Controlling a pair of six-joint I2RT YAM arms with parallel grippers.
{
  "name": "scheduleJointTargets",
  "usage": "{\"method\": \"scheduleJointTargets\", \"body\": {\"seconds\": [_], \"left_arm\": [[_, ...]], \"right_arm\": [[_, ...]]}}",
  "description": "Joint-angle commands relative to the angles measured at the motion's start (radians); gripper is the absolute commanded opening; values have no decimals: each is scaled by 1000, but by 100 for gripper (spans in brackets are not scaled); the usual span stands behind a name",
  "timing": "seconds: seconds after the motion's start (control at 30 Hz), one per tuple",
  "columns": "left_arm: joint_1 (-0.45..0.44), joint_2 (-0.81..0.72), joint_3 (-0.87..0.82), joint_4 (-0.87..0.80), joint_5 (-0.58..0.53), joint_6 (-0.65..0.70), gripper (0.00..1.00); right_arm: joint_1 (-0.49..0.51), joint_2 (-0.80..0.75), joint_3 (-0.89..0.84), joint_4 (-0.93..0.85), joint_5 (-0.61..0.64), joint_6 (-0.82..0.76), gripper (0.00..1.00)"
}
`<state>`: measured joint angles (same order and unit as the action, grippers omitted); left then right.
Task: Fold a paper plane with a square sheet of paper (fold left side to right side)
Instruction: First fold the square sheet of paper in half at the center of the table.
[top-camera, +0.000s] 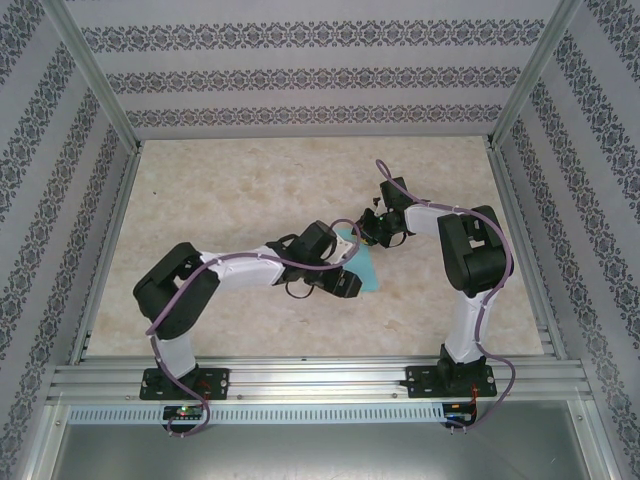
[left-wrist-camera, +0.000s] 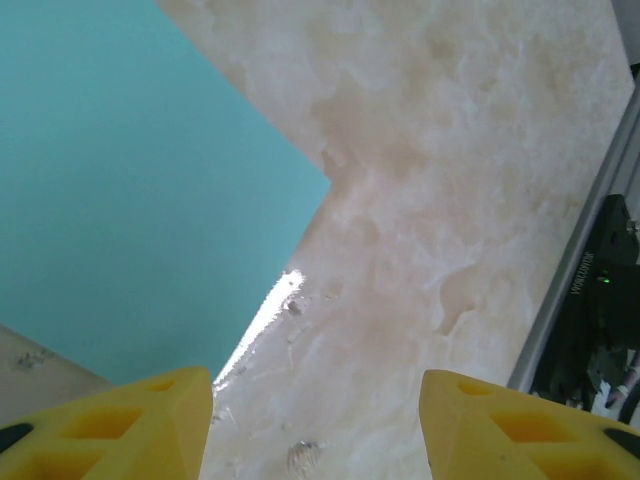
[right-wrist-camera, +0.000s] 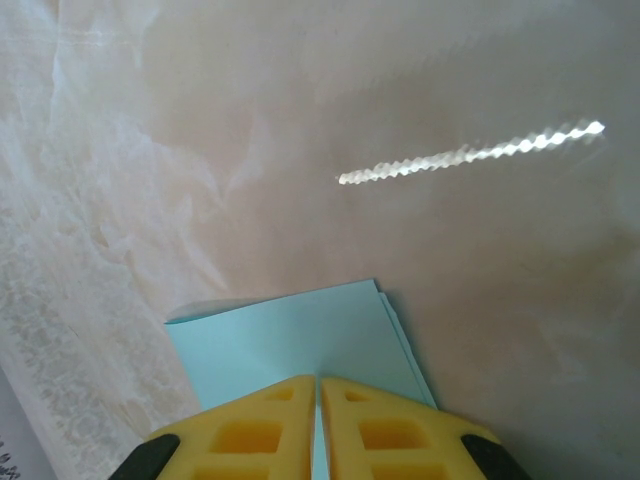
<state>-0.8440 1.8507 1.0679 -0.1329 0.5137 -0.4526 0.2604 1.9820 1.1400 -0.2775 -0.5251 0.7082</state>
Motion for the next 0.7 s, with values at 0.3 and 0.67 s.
{"method": "scheduleJointTargets", "body": {"seconds": [0.3, 0.67], "left_arm": [[9, 58, -6, -40, 20, 24, 58], [-50, 18, -4, -131, 49, 80, 58]], "right_arm": [[11, 49, 2, -52, 71, -16, 13], [10, 52, 3, -55, 71, -16, 13]]}}
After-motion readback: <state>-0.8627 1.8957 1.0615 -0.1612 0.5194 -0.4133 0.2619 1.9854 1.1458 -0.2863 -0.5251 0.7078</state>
